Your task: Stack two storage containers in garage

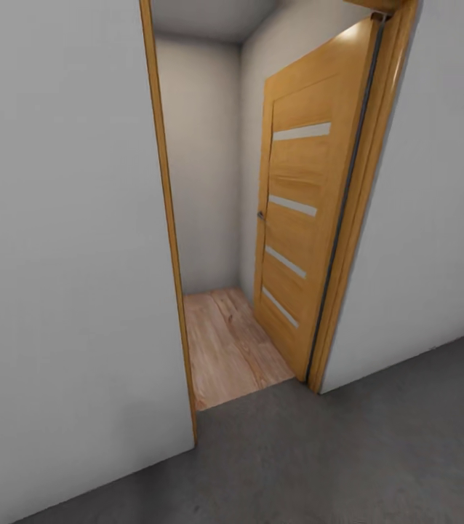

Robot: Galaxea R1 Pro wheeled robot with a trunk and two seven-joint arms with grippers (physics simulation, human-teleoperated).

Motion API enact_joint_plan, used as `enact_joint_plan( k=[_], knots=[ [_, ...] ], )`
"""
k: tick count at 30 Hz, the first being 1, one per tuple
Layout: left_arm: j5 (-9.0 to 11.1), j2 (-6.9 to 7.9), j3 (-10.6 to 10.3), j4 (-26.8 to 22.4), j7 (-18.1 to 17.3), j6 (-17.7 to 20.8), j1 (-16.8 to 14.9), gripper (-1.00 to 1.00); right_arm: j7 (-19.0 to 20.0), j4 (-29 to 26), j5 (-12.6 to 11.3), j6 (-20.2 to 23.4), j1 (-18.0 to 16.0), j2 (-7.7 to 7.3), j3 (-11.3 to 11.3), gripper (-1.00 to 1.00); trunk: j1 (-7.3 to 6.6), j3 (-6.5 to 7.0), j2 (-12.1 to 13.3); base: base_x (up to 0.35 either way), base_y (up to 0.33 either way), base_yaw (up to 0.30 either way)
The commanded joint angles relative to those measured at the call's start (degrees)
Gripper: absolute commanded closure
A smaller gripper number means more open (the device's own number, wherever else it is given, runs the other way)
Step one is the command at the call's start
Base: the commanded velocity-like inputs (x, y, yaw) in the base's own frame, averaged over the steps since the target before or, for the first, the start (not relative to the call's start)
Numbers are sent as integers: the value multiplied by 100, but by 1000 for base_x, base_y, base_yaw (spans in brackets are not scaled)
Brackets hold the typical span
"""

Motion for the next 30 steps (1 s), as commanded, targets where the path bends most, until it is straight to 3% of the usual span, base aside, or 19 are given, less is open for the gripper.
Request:
enact_joint_plan(
  k=[1,23,30],
  knots=[
    [58,2,1,-1,-26,7,-2,-100,-18,0,-45,-10,-4,2,48,-100,1,-8,-6,0,0,-282],
    [46,2,-8,-7,-4,6,-4,-100,-19,-3,-45,-12,-4,2,48,-100,1,-8,-6,3,0,-282],
    [6,1,-21,-7,-4,51,-3,-100,-23,1,-45,-12,-4,-16,48,-100,1,-8,-6,192,-107,-78]
  ],
)
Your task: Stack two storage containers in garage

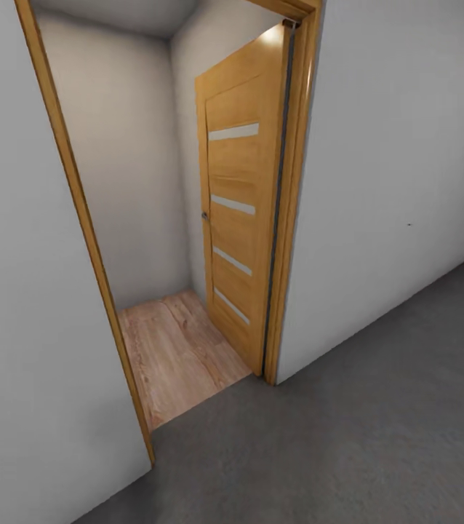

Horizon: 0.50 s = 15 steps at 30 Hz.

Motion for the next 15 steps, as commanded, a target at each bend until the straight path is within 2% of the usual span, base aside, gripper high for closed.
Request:
enact_joint_plan(
  k=[1,7,15],
  knots=[
    [48,2,-2,-1,-25,17,-3,-100,-20,-3,-44,-10,-2,0,48,-100,4,-8,-6,265,-149,-15],
    [-73,0,-5,-2,-19,43,-3,-100,-21,-3,-25,-5,-2,-6,56,-100,4,-8,-6,284,-152,-4],
    [-47,3,3,4,-17,54,-2,-100,-32,-3,-16,-8,-2,-7,50,-100,4,-8,-6,295,-126,0]
  ],
)
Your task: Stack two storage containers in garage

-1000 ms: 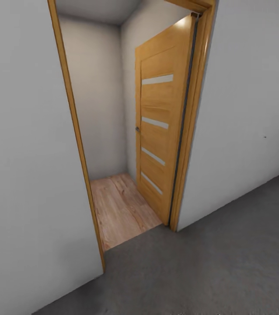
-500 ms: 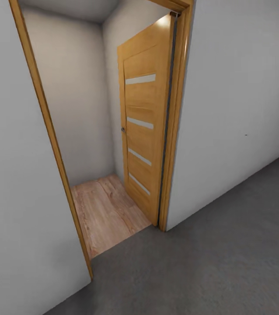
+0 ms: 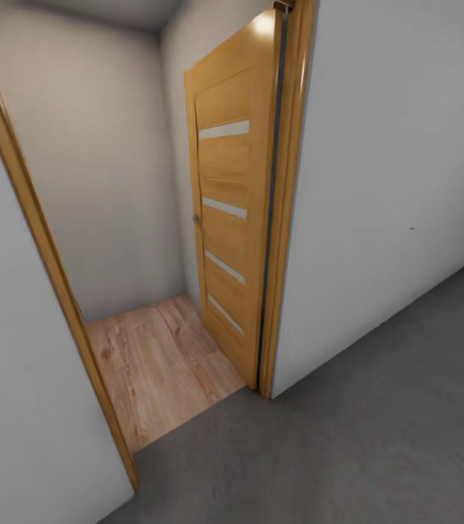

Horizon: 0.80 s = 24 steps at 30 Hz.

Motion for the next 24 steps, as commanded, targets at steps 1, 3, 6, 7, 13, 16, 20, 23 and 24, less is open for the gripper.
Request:
enact_joint_plan(
  k=[1,3,6,7,13,16,20,23,24],
  knots=[
    [58,4,1,-1,-24,15,-4,-100,-24,-2,-45,-11,-2,1,48,-100,4,-8,-5,300,-103,0],
    [58,4,1,-1,-24,15,-4,-100,-24,-2,-45,-11,-2,1,48,-100,4,-8,-5,300,-103,0],
    [58,4,1,-1,-24,15,-4,-100,-24,-2,-45,-11,-2,1,48,-100,4,-8,-5,300,-103,0],
    [61,5,1,-1,-24,13,-4,-100,-26,-3,-45,-11,-2,1,48,-100,4,-8,-5,301,-95,0],
    [73,3,1,0,-24,7,-1,-100,-22,-4,-68,18,-2,44,54,-100,4,-8,-5,311,-35,0],
    [74,-4,1,0,-24,7,-4,-100,-13,-4,-82,24,-2,53,55,-100,4,-8,-5,319,-5,0],
    [80,-2,3,0,-24,7,-4,-100,-10,-2,-85,50,-2,53,55,-100,4,-8,-5,321,-1,0],
    [82,-4,2,0,-24,7,-4,-100,-10,-4,-80,51,-2,38,55,-100,4,-8,-5,321,0,0],
    [83,-5,2,0,-24,7,-3,-100,-10,-4,-79,54,-2,37,55,-100,4,-8,-5,321,0,0]
  ],
)
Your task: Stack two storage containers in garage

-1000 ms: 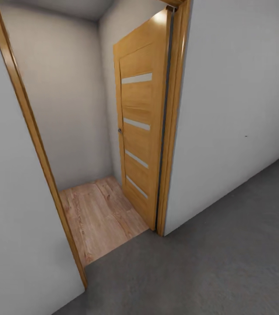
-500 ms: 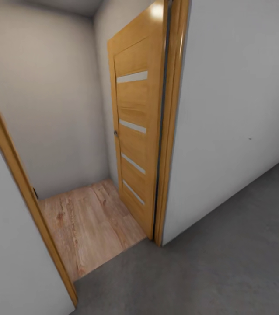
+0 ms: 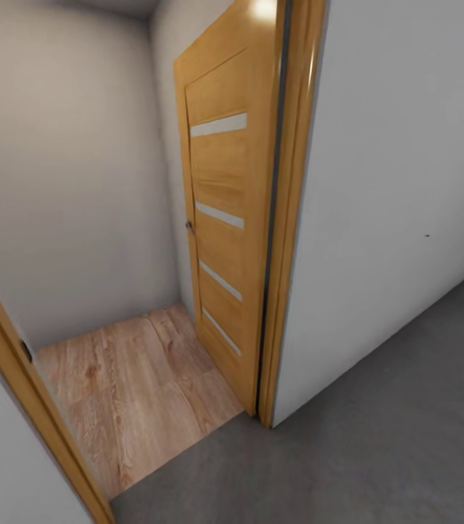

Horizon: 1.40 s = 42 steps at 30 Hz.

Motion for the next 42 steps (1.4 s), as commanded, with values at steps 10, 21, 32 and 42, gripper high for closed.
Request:
enact_joint_plan(
  k=[10,21,32,42],
  knots=[
    [52,0,-1,-2,-26,-6,-3,-100,-21,-2,-32,-24,-3,-14,48,-100,4,-8,-5,321,0,0],
    [84,-2,6,-2,-23,-44,-4,-100,-21,-2,-10,-15,-3,4,48,-100,4,-8,-5,200,0,0],
    [77,-9,0,-2,-25,-15,-3,-100,-21,-2,-10,-10,-3,5,48,-100,4,-8,-5,256,0,0],
    [75,-9,1,-2,-26,-21,-3,-100,-21,-2,-13,-9,-3,1,48,-100,4,-8,-5,320,0,0]
  ],
)
